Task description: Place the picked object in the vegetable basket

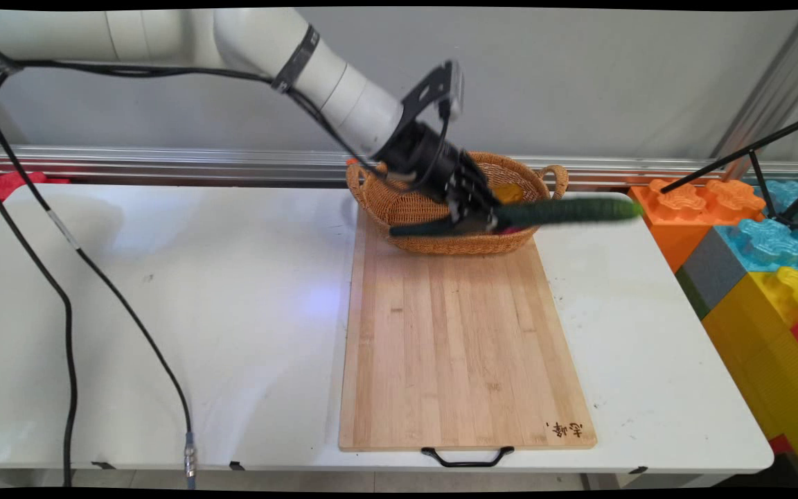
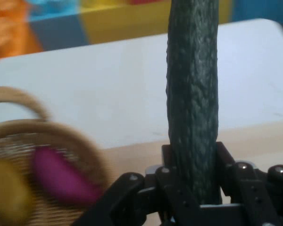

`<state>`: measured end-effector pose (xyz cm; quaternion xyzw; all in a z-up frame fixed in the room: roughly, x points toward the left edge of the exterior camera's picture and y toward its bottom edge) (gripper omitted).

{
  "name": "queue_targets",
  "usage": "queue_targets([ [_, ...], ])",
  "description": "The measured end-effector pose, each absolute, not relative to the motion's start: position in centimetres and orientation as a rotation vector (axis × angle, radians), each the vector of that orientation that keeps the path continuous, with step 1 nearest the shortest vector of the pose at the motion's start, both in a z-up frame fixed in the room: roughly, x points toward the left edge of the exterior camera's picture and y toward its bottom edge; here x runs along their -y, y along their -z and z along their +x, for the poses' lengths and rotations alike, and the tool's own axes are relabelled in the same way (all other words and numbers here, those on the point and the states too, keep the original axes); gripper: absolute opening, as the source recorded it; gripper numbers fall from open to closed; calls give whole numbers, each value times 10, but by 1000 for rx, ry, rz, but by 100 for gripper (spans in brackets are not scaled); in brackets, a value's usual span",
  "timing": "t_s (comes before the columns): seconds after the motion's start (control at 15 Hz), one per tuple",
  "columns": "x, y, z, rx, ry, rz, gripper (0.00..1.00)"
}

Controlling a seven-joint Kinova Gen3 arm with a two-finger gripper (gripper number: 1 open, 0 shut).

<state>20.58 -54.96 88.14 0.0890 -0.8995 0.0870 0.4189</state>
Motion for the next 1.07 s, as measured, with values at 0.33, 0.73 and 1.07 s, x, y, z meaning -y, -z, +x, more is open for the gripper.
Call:
queue_targets([
  [0.33, 590, -889, 217, 2227, -378, 427, 0],
  [0.73, 636, -878, 227, 2186, -519, 710, 0],
  [1.07, 651, -850, 220, 2170, -490, 883, 0],
])
